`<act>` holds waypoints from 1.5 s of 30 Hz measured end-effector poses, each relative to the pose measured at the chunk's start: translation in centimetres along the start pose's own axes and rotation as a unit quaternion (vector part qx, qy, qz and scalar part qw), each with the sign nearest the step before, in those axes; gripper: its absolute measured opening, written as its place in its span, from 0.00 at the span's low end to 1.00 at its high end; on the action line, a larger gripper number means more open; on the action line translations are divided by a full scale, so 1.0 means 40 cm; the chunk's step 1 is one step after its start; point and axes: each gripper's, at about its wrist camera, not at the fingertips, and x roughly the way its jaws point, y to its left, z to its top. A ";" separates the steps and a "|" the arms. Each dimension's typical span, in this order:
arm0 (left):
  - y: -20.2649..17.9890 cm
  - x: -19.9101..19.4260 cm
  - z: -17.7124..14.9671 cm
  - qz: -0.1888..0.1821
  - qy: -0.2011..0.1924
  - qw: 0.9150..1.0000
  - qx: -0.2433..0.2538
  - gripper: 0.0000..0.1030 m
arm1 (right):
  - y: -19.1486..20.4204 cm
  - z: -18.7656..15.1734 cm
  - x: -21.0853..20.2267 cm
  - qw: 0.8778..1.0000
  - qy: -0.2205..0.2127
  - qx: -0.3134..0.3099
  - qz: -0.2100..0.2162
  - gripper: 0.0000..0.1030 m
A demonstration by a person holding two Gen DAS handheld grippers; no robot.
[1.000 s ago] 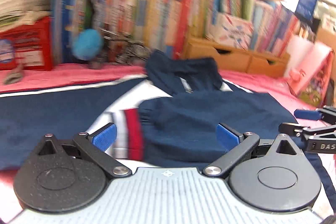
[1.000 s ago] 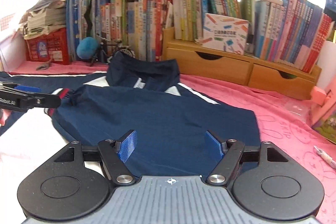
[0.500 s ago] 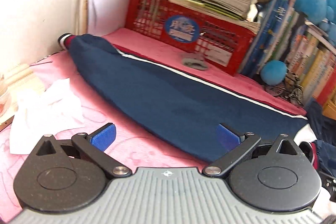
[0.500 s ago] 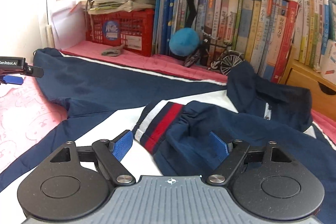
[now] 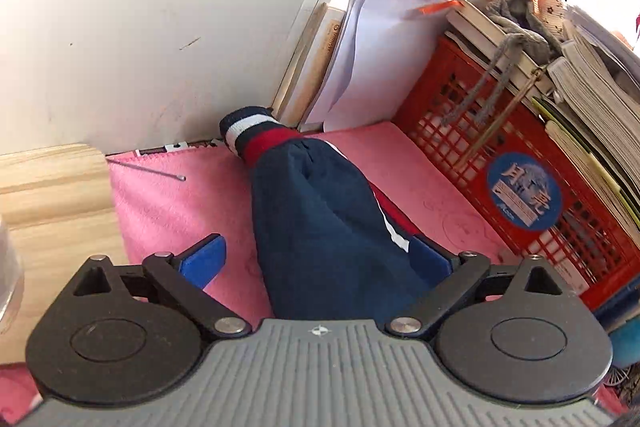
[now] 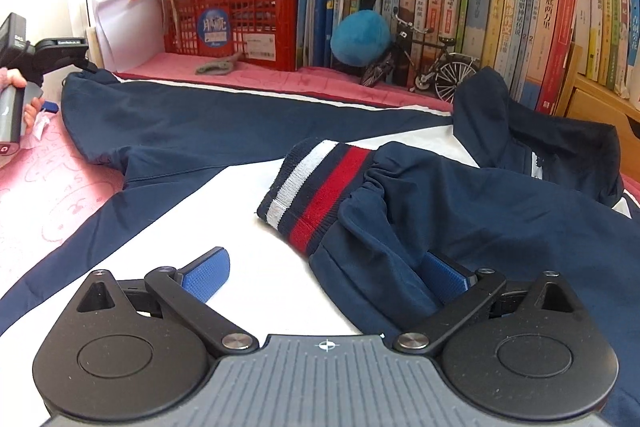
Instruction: Fold clothes
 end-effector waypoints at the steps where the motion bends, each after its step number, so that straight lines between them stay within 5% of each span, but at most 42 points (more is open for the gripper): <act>1: 0.003 0.012 0.004 -0.005 0.000 1.000 -0.008 0.48 | 0.000 0.000 0.000 1.000 0.000 0.000 0.000 1.00; 2: 0.008 0.019 0.006 -0.014 0.003 1.000 -0.020 0.20 | 0.000 0.000 -0.001 1.000 0.000 0.000 0.000 1.00; 4: 0.016 0.018 0.004 -0.029 0.004 0.999 -0.038 0.10 | 0.001 0.000 0.000 1.000 0.000 0.001 0.000 1.00; 8: -0.022 -0.048 -0.005 -0.079 -0.039 0.996 0.010 0.04 | 0.001 0.000 0.000 1.000 0.000 0.002 0.001 1.00; 12: -0.116 -0.179 -0.042 -0.165 -0.083 0.979 0.087 0.04 | -0.005 0.000 -0.003 1.000 -0.003 0.010 0.000 1.00; 15: -0.229 -0.308 -0.116 -0.235 -0.116 0.947 0.184 0.04 | -0.041 -0.004 -0.032 0.998 -0.016 0.062 -0.006 0.99; 20: -0.405 -0.505 -0.315 -0.355 -0.119 0.871 0.317 0.06 | -0.189 -0.047 -0.181 0.976 -0.062 0.207 0.012 0.99; 25: -0.547 -0.593 -0.607 -0.435 -0.040 0.799 0.413 0.23 | -0.338 -0.131 -0.332 0.954 -0.097 0.281 -0.044 1.00; 27: -0.567 -0.597 -0.689 -0.441 0.017 0.781 0.441 0.33 | -0.385 -0.166 -0.381 0.946 -0.103 0.300 -0.067 1.00; 29: -0.575 -0.599 -0.758 -0.448 0.075 0.763 0.459 0.59 | -0.410 -0.194 -0.406 0.944 -0.100 0.305 -0.082 1.00; 31: -0.571 -0.607 -0.807 -0.453 0.116 0.747 0.473 0.72 | -0.416 -0.214 -0.411 0.945 -0.096 0.300 -0.091 1.00; 36: -0.463 -0.673 -0.760 -0.464 0.080 0.742 0.478 0.86 | -0.375 -0.201 -0.377 0.954 -0.090 0.274 -0.074 1.00; 40: -0.371 -0.688 -0.672 -0.431 0.036 0.774 0.463 0.89 | -0.267 -0.140 -0.337 0.972 -0.105 0.202 -0.060 1.00; 45: -0.281 -0.656 -0.575 -0.368 -0.015 0.819 0.440 0.95 | -0.072 -0.058 -0.248 0.992 -0.093 0.006 -0.080 1.00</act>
